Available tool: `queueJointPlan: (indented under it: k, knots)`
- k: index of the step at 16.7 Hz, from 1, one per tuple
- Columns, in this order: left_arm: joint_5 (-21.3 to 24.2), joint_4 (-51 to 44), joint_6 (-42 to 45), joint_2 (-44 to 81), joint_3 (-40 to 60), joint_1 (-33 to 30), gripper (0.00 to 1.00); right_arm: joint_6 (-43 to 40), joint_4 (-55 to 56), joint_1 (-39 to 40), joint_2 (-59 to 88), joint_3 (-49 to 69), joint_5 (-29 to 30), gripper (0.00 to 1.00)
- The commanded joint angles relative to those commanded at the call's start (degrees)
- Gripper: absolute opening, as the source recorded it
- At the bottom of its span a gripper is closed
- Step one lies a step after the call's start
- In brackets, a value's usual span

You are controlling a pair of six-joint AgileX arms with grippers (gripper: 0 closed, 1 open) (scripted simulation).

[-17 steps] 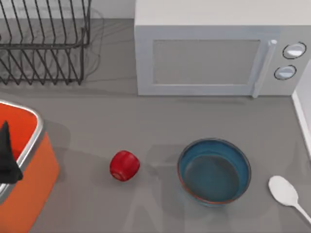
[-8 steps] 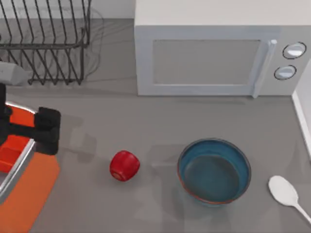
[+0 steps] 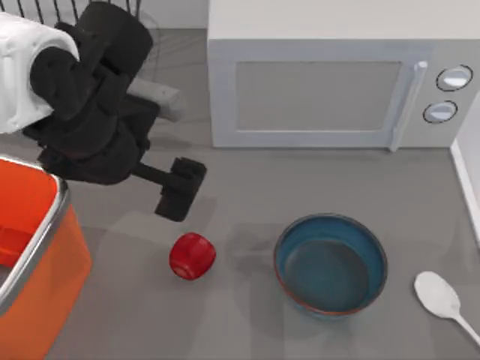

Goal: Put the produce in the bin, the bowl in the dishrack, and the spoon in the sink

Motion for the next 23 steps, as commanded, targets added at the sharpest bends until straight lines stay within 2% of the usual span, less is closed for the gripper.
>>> queueJointPlan:
  k: [5, 11, 14, 20, 23]
  knots:
    - [1.44, -9.09, -0.36, 17.05, 11.33, -5.1, 1.0, 0.0, 0.0, 0.0, 0.0, 0.0, 0.0, 1.0]
    - [1.85, -11.54, -0.4, 20.5, 14.32, -6.46, 1.0, 0.0, 0.0, 0.0, 0.0, 0.0, 0.0, 1.0]
    - [1.83, -10.44, -0.35, 20.81, 13.37, -6.35, 1.0, 0.0, 0.0, 0.0, 0.0, 0.0, 0.0, 1.0]
    - [1.89, 1.71, -0.99, 25.38, 6.4, -7.11, 1.0, 0.0, 0.0, 0.0, 0.0, 0.0, 0.0, 1.0]
    - [1.91, 3.1, -1.1, 26.13, 5.36, -7.24, 1.0, 0.0, 0.0, 0.0, 0.0, 0.0, 0.0, 1.0]
